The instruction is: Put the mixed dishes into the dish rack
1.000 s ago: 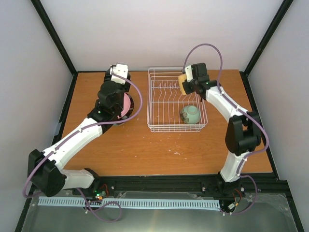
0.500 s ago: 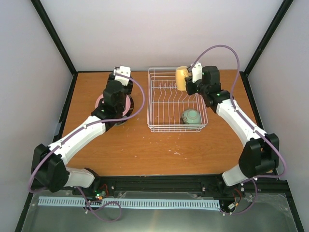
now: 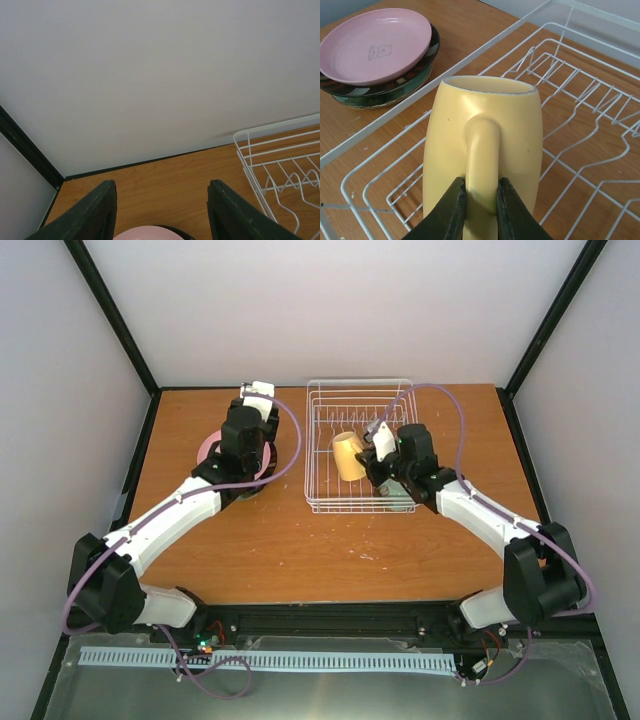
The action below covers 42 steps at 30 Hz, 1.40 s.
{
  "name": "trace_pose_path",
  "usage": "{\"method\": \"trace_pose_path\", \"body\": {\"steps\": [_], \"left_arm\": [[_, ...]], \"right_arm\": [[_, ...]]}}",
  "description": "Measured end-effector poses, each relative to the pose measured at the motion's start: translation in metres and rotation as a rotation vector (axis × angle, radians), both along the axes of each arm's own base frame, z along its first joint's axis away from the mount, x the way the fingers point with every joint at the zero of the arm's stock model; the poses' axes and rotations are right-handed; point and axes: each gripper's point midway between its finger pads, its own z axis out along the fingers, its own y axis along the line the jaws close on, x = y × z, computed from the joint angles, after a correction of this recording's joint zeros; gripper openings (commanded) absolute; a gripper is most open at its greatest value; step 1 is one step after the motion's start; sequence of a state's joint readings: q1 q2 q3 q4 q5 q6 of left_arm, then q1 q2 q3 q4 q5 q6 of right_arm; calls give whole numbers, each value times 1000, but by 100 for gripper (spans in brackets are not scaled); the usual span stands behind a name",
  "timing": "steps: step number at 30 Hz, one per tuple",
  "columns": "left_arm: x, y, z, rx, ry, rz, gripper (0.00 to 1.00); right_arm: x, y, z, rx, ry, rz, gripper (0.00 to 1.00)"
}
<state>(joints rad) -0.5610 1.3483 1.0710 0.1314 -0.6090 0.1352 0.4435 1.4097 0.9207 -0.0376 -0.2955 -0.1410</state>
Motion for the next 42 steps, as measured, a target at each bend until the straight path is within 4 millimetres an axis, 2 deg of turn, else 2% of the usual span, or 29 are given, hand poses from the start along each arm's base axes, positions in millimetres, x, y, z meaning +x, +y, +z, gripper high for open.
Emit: {"method": "trace_pose_path", "body": {"steps": [8, 15, 20, 25, 32, 35, 39, 41, 42], "left_arm": [[-2, 1, -8, -11, 46, 6, 50], [-4, 5, -12, -20, 66, 22, 50], [-7, 8, -10, -30, 64, 33, 50], [-10, 12, -13, -25, 70, 45, 50], [-11, 14, -22, -10, 89, 55, 50], [-12, 15, -29, -1, 100, 57, 51], [-12, 15, -36, 7, 110, 59, 51], [-13, 16, -37, 11, 113, 59, 51], [-13, 16, -37, 11, 113, 59, 51]], "right_arm": [[13, 13, -5, 38, -22, 25, 3], [14, 26, -38, 28, 63, 75, 3], [13, 31, -48, 33, 92, 89, 3], [15, 34, -68, 35, 140, 93, 6], [15, 39, -72, 54, 143, 105, 17], [14, 38, -74, 42, 147, 104, 27], [2, 29, -96, -12, 208, 92, 36], [-4, 25, -105, -32, 243, 87, 35], [-4, 24, -105, -39, 244, 85, 31]]}}
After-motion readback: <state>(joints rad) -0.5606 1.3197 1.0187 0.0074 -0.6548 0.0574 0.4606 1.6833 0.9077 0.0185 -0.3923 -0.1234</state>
